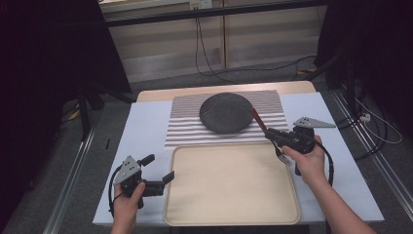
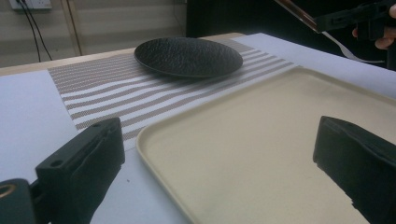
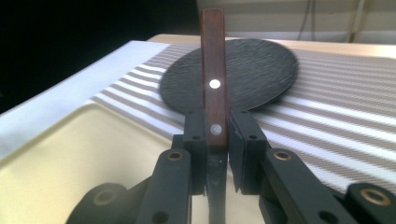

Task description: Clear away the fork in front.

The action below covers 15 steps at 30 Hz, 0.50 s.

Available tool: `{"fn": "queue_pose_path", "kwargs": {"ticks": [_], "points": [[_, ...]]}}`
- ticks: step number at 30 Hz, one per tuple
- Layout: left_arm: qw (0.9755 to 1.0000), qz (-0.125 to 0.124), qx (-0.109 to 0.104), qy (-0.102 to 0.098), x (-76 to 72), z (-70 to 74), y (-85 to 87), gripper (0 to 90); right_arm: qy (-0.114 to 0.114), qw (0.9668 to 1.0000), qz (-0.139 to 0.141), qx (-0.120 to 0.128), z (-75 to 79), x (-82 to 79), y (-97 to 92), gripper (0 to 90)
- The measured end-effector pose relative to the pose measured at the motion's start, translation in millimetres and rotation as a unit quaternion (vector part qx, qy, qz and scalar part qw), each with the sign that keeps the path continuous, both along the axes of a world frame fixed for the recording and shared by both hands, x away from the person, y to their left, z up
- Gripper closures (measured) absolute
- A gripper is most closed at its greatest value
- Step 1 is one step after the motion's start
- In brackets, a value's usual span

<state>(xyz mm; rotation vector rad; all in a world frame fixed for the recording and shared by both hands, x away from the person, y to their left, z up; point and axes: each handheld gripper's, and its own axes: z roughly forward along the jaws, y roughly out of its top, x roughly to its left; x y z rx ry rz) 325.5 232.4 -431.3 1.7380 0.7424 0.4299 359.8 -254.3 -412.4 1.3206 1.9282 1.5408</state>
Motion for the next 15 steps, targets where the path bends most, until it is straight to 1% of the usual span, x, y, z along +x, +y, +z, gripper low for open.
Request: {"fn": "queue_pose_path", "kwargs": {"ticks": [2, 3, 7, 8, 10, 11, 15], "points": [[1.0000, -0.002, -0.002, 0.001, -0.6, 1.5, -2.0, 2.2, 0.000, 1.0000, 0.001, -0.002, -0.8, -1.4, 0.5, 78.5], [1.0000, -0.003, -0.001, 0.000, -0.6, 2.2, -2.9, 2.2, -0.006, 1.0000, 0.002, -0.002, -1.9, -4.5, 1.1, 78.5], [1.0000, -0.008, 0.000, 0.000, -1.0, 5.9, -7.0, 2.2, -0.011, 0.9999, 0.012, 0.000, -2.1, -11.5, 4.8, 78.5], [1.0000, -0.008, -0.004, 0.002, -1.1, 7.5, -10.0, 2.2, -0.012, 0.9998, 0.014, -0.002, -1.8, -13.1, 6.2, 78.5], [0.9999, -0.011, -0.004, 0.003, -0.8, 8.4, -11.3, 2.2, -0.014, 0.9997, 0.017, -0.005, -1.6, -14.7, 7.5, 78.5], [0.9999, -0.012, -0.005, 0.003, -0.5, 9.0, -12.9, 2.1, -0.013, 0.9996, 0.024, -0.009, -1.5, -17.9, 10.0, 78.5], [0.9998, -0.018, -0.001, 0.007, 0.9, 11.1, -19.0, 2.1, -0.015, 0.9993, 0.033, -0.007, -2.6, -23.0, 12.6, 78.5]]}}
